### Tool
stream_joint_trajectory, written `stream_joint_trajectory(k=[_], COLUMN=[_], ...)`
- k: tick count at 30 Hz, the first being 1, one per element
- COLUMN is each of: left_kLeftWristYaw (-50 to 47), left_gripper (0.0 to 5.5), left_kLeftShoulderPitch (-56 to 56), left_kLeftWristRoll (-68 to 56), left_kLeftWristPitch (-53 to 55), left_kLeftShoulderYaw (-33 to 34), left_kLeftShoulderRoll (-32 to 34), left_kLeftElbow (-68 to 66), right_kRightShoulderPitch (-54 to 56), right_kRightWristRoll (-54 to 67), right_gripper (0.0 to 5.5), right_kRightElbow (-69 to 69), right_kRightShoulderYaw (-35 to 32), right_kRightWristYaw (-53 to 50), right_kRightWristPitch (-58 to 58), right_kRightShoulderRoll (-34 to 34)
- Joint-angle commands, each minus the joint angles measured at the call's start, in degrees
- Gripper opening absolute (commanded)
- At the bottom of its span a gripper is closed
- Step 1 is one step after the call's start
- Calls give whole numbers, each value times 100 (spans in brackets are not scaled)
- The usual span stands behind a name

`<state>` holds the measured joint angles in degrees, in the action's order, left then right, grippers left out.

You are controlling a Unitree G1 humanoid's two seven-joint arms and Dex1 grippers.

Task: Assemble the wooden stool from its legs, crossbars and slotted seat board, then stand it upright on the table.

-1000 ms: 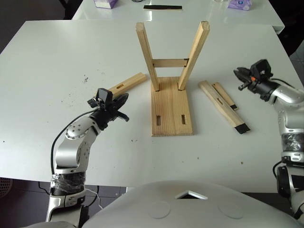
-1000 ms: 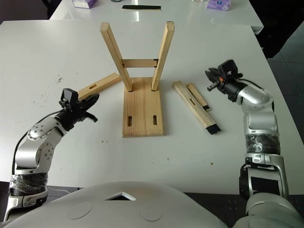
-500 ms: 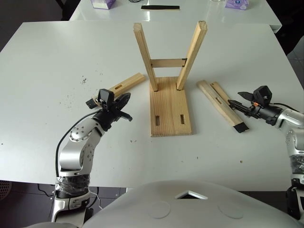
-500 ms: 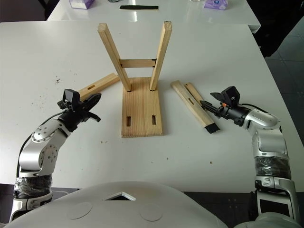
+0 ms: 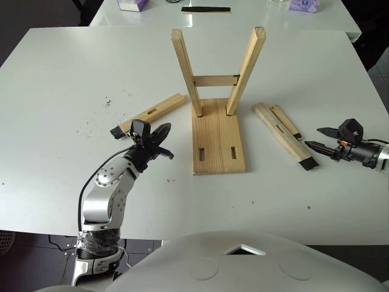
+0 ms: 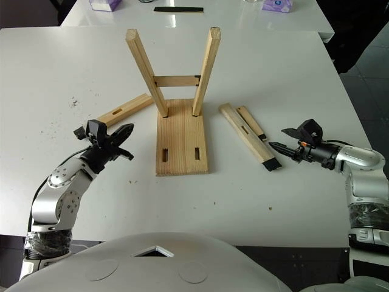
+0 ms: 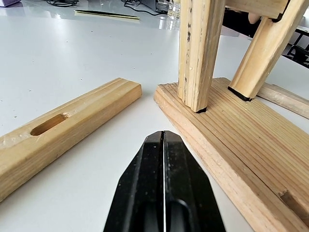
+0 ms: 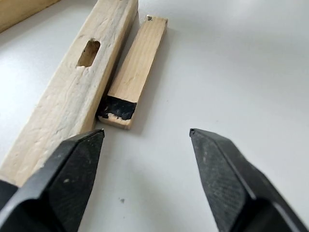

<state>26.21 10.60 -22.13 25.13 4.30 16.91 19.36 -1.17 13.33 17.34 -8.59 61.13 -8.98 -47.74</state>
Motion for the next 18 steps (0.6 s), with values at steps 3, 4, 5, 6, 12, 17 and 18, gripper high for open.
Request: stream_joint_trajectory(k=[3,4,5,6,12,17,18], left_kLeftWristYaw=[-51,-53,-54,-50,-50,-106,-106], left_gripper=[0,0,0,0,0,0,0], left_kLeftShoulderPitch=[50,32,17,9,-12,16,-3], left_kLeftWristRoll=[42,47,55,62,76,115,117], left_kLeftWristPitch=[-30,-35,-42,-50,-82,-118,-112], left_kLeftShoulderYaw=[-32,-38,-45,-50,-69,-149,-173], left_kLeftShoulderRoll=[10,8,7,9,18,-45,-50], left_kLeftElbow=[4,-12,-28,-42,-82,-85,-89], right_kRightShoulderPitch=[-344,-283,-206,-129,25,-71,-129], right_kRightWristRoll=[136,126,118,80,-162,-64,-37], right_gripper=[328,328,328,328,328,328,328], right_kRightElbow=[-578,-582,-579,-568,-382,-675,-780], right_kRightShoulderYaw=[219,219,208,198,251,401,414], right_kRightWristYaw=[275,180,85,-45,-557,-938,-1008], right_kRightWristPitch=[-74,-87,-125,-169,-275,-655,-736], right_kRightShoulderRoll=[68,138,202,256,413,829,901])
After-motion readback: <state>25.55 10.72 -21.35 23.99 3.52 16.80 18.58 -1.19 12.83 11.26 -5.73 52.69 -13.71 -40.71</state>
